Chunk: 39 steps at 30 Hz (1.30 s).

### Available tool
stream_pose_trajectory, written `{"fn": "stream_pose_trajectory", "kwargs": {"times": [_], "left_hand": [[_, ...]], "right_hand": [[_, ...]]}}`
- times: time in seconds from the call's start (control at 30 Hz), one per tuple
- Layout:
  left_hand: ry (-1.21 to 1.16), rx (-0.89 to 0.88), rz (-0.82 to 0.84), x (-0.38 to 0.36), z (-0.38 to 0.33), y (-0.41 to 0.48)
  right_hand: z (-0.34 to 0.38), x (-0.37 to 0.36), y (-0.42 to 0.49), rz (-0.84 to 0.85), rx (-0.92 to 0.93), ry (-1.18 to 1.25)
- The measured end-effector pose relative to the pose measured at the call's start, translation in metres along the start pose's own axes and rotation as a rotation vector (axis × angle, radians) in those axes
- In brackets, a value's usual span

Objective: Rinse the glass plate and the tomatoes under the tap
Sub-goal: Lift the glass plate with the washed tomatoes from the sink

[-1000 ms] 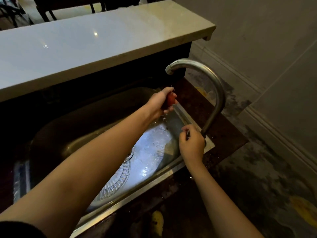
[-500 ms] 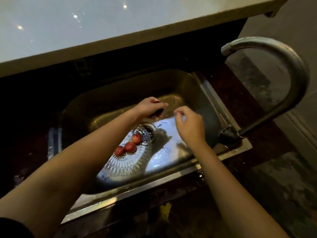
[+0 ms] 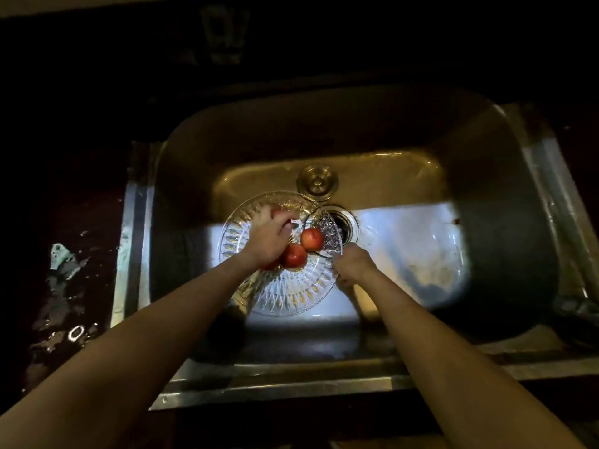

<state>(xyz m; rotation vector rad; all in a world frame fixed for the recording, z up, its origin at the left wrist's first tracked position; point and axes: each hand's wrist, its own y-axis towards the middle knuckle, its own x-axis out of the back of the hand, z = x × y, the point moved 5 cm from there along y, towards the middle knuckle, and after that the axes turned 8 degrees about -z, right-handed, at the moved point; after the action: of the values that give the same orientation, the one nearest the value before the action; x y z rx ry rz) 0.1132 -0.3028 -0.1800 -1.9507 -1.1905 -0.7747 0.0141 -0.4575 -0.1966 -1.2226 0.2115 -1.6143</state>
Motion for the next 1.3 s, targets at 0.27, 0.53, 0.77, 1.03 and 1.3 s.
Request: {"fn": "stream_pose_trajectory", "kwargs": {"times": [0.27,0.53,0.77,1.03,1.3], "left_hand": [[0.347,-0.346,0.068,-0.045,0.012,-0.024],[0.329,-0.353,-0.097,-0.027,0.006,-0.014],[0.227,-0.335,-0.110,-0.007,-0.009,-0.012],[0.021,-0.285,-0.005,0.025,-0.031,-0.007],[-0.009,-0.306,0.116,0.056,-0.047,-0.005]], "right_hand": [[-0.009,-0.019,0.022,-0.148,-0.037,-0.081],[0.013,-0.018,0.013,-0.187,0.153,0.343],[0.032,0.006,0.004,-0.195,0.133,0.309],[0.073,0.048,-0.019,-0.222,0.007,0.211],[0.105,0.072,-0.062,-0.174,-0.082,0.047]]}}
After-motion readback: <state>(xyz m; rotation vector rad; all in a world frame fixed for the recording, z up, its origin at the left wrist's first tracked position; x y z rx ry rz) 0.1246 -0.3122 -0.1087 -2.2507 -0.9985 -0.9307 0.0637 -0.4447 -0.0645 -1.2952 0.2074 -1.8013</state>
